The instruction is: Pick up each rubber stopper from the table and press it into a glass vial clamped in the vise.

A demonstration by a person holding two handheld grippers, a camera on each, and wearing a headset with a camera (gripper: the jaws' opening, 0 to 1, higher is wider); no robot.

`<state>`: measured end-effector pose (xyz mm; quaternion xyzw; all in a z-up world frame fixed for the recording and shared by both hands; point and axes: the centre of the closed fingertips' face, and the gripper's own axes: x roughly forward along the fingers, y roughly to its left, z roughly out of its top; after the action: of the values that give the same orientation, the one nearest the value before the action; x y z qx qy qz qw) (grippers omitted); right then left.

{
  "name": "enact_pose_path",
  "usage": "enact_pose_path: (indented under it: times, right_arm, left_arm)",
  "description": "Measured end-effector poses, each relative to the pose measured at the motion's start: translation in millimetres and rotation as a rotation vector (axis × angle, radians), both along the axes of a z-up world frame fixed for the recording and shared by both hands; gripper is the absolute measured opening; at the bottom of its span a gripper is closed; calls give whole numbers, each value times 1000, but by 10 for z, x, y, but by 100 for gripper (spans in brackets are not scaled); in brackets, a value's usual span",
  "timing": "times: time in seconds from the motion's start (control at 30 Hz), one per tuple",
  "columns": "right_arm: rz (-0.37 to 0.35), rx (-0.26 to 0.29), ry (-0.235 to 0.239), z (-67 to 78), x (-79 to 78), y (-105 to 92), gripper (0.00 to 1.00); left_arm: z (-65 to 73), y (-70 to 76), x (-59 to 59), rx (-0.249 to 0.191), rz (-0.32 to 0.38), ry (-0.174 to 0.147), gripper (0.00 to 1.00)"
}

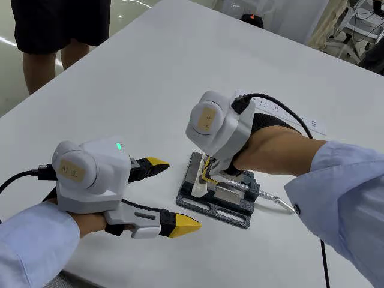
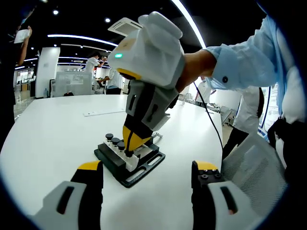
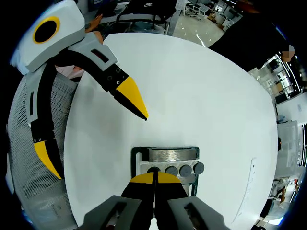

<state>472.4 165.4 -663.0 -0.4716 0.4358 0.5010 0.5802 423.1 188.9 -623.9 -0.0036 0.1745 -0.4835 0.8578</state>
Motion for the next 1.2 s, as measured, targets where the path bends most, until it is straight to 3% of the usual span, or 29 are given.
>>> enact_pose_path:
  times: [0.77,0.97,1.1,1.2]
  right_arm:
    - [-39,36,19,8,22,0,0]
    - [-45,112,27,25,31,-15,0]
    - [-95,189,10,57,17,-10,0]
    - [-147,254,18,101,-41,-28,7]
  left_arm:
    - [-9,9,5,0,0,2,72]
    - [-17,14,2,1,1,7,72]
    - [-37,-6,-23,13,-9,9,72]
    - [-41,-14,-32,22,-12,8,73]
